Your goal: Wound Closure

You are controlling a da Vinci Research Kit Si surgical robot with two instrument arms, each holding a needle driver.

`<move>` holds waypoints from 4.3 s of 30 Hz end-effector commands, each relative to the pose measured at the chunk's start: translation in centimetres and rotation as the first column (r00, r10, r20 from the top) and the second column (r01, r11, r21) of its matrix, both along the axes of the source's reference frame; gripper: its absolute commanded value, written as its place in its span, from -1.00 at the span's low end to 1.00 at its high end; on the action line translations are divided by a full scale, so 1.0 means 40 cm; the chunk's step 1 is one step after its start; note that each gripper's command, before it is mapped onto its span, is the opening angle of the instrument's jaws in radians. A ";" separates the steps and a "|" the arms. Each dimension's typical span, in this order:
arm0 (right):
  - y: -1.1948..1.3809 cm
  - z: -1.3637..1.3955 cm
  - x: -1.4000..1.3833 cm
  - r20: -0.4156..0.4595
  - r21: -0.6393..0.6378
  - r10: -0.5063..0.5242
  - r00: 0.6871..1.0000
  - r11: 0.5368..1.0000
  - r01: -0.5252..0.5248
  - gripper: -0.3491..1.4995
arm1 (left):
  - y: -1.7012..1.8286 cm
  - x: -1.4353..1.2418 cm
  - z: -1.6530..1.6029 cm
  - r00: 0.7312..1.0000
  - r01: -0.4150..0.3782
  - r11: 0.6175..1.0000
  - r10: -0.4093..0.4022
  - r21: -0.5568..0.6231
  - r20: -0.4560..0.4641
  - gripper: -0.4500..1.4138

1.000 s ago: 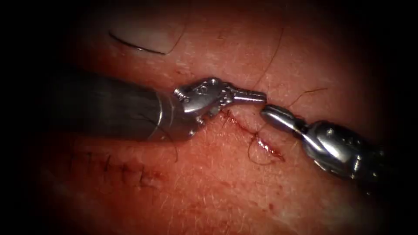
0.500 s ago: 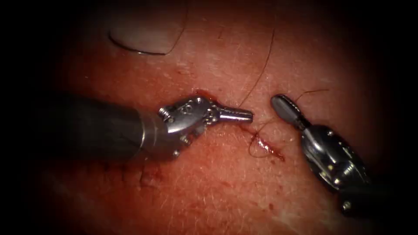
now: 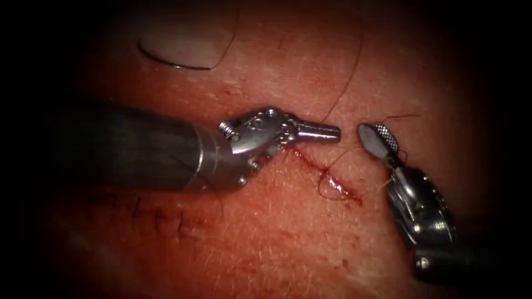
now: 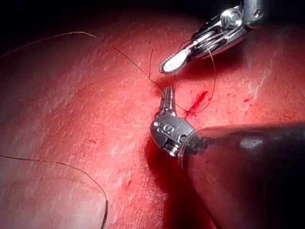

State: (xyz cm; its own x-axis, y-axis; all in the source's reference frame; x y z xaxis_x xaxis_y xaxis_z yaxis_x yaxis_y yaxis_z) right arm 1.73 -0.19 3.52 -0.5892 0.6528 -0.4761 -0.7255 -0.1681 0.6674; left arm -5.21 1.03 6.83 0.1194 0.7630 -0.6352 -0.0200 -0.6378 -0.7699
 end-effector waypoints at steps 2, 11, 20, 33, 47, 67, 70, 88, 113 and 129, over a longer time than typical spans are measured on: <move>-0.0020 0.0015 0.0007 0.002 0.006 0.028 1.000 1.000 -0.028 0.00 | -0.0013 -0.0012 0.0014 1.000 -0.001 1.000 0.001 0.003 0.001 -1.00; -0.0029 0.0073 -0.0029 -0.033 0.043 0.147 0.989 0.988 -0.146 -0.02 | -0.0012 -0.0020 0.0014 1.000 -0.003 1.000 0.003 0.003 0.003 -1.00; -0.0013 0.0111 -0.0040 -0.017 0.053 0.216 0.976 0.975 -0.214 0.23 | -0.0010 -0.0042 0.0015 1.000 -0.012 1.000 0.012 0.001 0.008 -1.00; 0.0019 0.0119 -0.0025 0.036 0.009 0.222 0.974 0.975 -0.223 -0.11 | -0.0014 -0.0042 0.0013 1.000 -0.018 1.000 0.018 0.000 0.013 -1.00; 0.0035 0.0036 -0.0039 0.094 -0.019 0.163 0.982 0.987 -0.162 -1.00 | -0.0019 -0.0023 0.0010 1.000 -0.025 1.000 0.025 0.000 0.017 -1.00; 0.0009 0.0027 0.0016 0.093 -0.065 0.128 0.987 0.990 -0.122 -0.27 | -0.0007 -0.0015 0.0011 1.000 -0.021 1.000 0.021 0.005 0.000 -1.00; 0.0014 0.0066 0.0012 0.100 -0.037 0.126 0.987 0.992 -0.123 -0.16 | -0.0018 -0.0021 0.0013 1.000 -0.026 1.000 0.026 0.003 -0.009 -1.00; 0.0011 0.0126 -0.0040 0.044 0.026 0.216 0.975 0.976 -0.217 0.07 | -0.0031 -0.0048 0.0009 0.999 -0.043 0.999 0.043 0.001 -0.009 -1.00; 0.0065 0.0160 -0.0034 0.042 -0.028 0.239 0.970 0.971 -0.238 0.18 | -0.0030 -0.0049 0.0004 0.999 -0.046 0.999 0.046 0.002 -0.007 -1.00; 0.0097 0.0216 0.0006 0.043 0.005 0.207 0.977 0.978 -0.207 -0.26 | -0.0032 -0.0039 0.0003 0.999 -0.050 0.999 0.050 0.002 -0.004 -1.00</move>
